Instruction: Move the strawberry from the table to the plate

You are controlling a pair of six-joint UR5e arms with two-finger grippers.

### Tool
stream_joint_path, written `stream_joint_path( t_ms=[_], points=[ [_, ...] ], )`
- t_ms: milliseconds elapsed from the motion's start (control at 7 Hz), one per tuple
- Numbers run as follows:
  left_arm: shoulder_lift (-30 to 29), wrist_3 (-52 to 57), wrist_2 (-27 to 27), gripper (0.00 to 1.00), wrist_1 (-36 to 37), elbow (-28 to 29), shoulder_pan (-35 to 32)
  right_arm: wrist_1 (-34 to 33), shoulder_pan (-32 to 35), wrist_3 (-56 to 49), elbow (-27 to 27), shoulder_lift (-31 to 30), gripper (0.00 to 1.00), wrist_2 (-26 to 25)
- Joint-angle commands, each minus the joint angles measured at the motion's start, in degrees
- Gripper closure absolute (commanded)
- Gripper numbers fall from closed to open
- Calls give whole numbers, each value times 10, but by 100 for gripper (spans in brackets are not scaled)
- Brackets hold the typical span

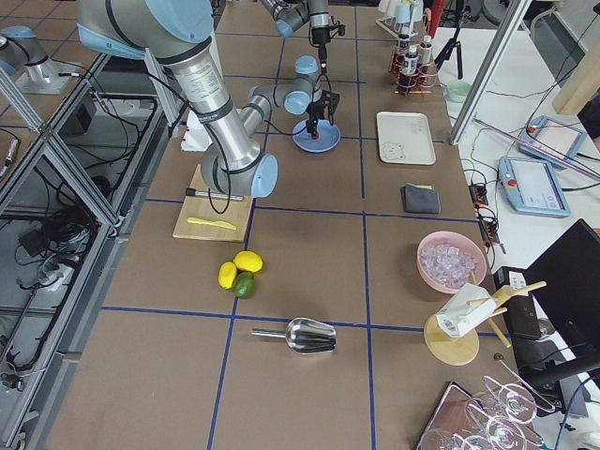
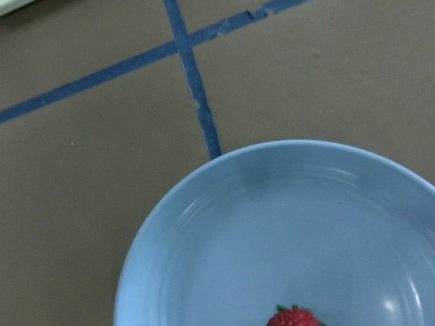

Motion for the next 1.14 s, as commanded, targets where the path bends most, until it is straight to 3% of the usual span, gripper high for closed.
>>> stream_joint_path(
  t_ms=[0,286,429,857,1000],
  points=[
    [30,4,-3,1,-2,-9,-12,-63,41,-6,133,-70,0,40],
    [71,59,-3,1,-2,-14,-50,-60,80,-116,243,-214,0,79],
    [113,127,-3,1,-2,-25,-70,-56,120,-185,269,-278,0,106],
    [233,394,-8,1,-2,-40,-177,-56,295,-452,274,-407,0,217],
    [252,490,-56,1,0,-30,-215,-56,366,-558,260,-443,0,259]
  ],
)
